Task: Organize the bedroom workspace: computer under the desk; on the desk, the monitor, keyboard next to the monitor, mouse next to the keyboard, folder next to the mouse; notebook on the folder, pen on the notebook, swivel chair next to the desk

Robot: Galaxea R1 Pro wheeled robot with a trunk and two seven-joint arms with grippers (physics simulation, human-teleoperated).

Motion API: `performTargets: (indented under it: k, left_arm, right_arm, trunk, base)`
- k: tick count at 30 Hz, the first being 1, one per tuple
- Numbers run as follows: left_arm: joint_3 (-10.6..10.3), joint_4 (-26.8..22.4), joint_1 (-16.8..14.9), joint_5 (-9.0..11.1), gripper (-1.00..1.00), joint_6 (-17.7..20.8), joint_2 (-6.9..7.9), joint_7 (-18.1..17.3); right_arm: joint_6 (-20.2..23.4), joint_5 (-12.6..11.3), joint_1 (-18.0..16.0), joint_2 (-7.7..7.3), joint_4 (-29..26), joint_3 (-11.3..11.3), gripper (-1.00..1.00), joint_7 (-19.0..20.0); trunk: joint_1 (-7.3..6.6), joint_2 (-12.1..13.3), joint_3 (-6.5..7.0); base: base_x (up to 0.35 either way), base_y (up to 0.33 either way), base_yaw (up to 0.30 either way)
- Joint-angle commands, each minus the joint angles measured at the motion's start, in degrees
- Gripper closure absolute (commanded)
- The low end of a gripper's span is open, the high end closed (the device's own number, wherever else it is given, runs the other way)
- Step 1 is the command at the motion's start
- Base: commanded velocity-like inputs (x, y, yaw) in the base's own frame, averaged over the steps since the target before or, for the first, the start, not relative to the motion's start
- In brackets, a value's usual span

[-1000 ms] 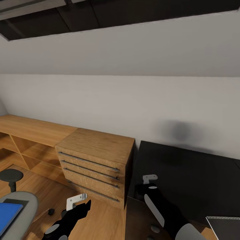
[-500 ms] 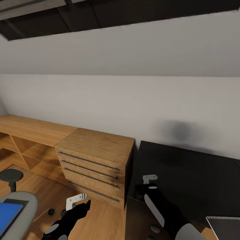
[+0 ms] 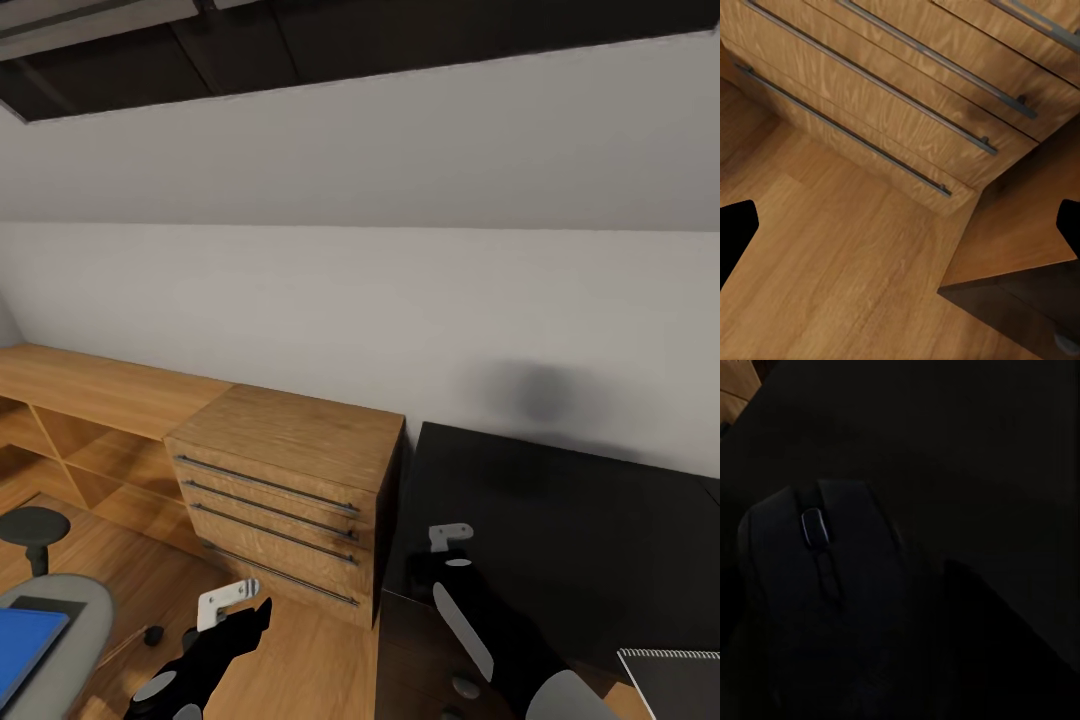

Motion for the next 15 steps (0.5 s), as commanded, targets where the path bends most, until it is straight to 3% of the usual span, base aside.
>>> performTargets:
  k: [1,15]
  left_arm:
    - [-0.11,-0.1,-0.04,0.5,-1.0,0.06,0.06,0.51]
    - [-0.11,-0.1,-0.04,0.5,-1.0,0.06,0.06,0.51]
  right_arm:
    - [-0.04,-1.28,-0.03,-0.03,-0.05,0.2,1.0,-0.58]
    - [-0.08,-1.25,-0.03,-0.04,-0.12,0.2,1.0,-0.58]
  trunk:
    - [0.0,-0.03,-0.06]
    - [0.0,-0.03,-0.06]
  base:
    - [0.0,0.0,0.0]
    - [0.0,0.0,0.0]
